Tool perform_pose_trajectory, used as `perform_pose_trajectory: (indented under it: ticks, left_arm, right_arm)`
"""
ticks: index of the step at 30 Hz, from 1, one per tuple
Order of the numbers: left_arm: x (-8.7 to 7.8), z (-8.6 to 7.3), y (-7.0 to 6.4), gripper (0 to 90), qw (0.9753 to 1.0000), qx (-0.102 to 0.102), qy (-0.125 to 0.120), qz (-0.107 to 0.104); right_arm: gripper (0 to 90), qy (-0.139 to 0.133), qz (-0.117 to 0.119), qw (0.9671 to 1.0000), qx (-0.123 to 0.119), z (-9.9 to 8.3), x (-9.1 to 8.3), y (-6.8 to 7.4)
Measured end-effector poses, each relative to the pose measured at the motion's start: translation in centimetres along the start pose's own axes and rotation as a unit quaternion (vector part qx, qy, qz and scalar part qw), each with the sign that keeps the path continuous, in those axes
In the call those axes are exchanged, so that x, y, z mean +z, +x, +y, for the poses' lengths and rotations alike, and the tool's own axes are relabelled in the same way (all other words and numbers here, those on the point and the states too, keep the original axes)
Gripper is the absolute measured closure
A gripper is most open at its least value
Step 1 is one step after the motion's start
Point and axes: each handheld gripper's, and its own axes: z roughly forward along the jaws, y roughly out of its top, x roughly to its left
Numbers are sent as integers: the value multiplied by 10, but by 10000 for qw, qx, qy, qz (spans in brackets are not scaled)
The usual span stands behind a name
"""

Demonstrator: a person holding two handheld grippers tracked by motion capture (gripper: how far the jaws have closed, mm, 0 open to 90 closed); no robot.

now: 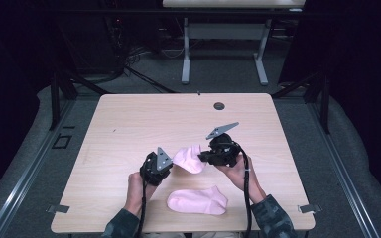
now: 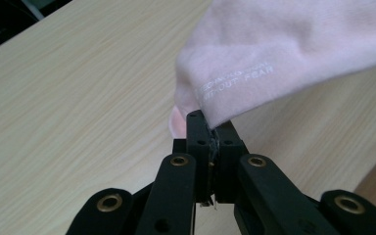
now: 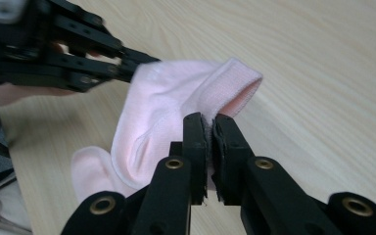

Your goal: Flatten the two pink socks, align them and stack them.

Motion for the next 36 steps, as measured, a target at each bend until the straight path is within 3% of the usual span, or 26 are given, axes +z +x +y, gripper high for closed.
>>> perform_pose_trajectory:
  ticks: [1, 2, 4, 5, 8, 9, 11, 13, 14, 15, 17, 19, 21, 23, 27, 32, 36]
  left_arm:
    - [0, 0, 0, 887, 10000, 0, 0, 0]
    - [1, 0, -8, 886, 9994, 283, 179, 43]
    - [3, 0, -13, 884, 9990, 393, 232, 25]
    - [8, 0, -22, 879, 9968, 621, 464, -182]
    - [15, -1, -30, 757, 9939, 603, 694, -601]
    - [15, -1, -30, 671, 9939, 603, 694, -601]
    - [13, -4, -24, 542, 9948, 196, 611, -787]
    - [9, -6, -14, 449, 9952, -183, 479, -835]
    - [6, -8, -8, 428, 9949, -376, 414, -844]
    - [6, -8, -8, 410, 9949, -376, 414, -844]
    - [1, -9, 7, 404, 9937, -793, 366, -700]
    - [1, -9, 11, 386, 9933, -874, 403, -635]
    - [5, -6, 21, 373, 9910, -1103, 605, -454]
    - [13, -5, 28, 375, 9874, -1258, 788, -542]
    - [25, -4, 31, 449, 9846, -1352, 980, -517]
    - [39, -4, 31, 528, 9802, -1418, 1217, -660]
    - [43, -5, 30, 568, 9791, -1361, 1349, -687]
  right_arm:
    - [844, 94, -27, 9999, 36, -4, 5, -4]
    - [843, 208, -75, 9997, 50, -8, 10, -8]
    - [843, 297, -130, 9994, 105, -13, 16, -11]
    - [841, 519, -177, 9984, 139, -22, 27, -20]
    - [829, 832, -322, 9958, 189, -36, 41, -31]
    - [791, 852, -396, 9954, 188, -40, 43, -34]
    - [692, 923, -422, 9943, 315, -45, 45, -41]
    - [609, 771, -507, 9948, 422, -50, 43, -45]
    - [593, 711, -509, 9950, 480, -51, 41, -46]
    - [593, 711, -509, 9950, 480, -51, 41, -46]
    - [551, 593, -579, 9955, 466, -53, 34, -45]
    - [549, 546, -613, 9959, 391, -54, 33, -42]
    - [540, 561, -645, 9959, 310, -55, 35, -40]
    - [540, 636, -612, 9956, 303, -56, 40, -39]
    - [546, 641, -631, 9957, 209, -59, 48, -37]
    - [585, 783, -694, 9944, 129, -60, 54, -32]
    - [606, 966, -772, 9923, -32, -60, 58, -29]
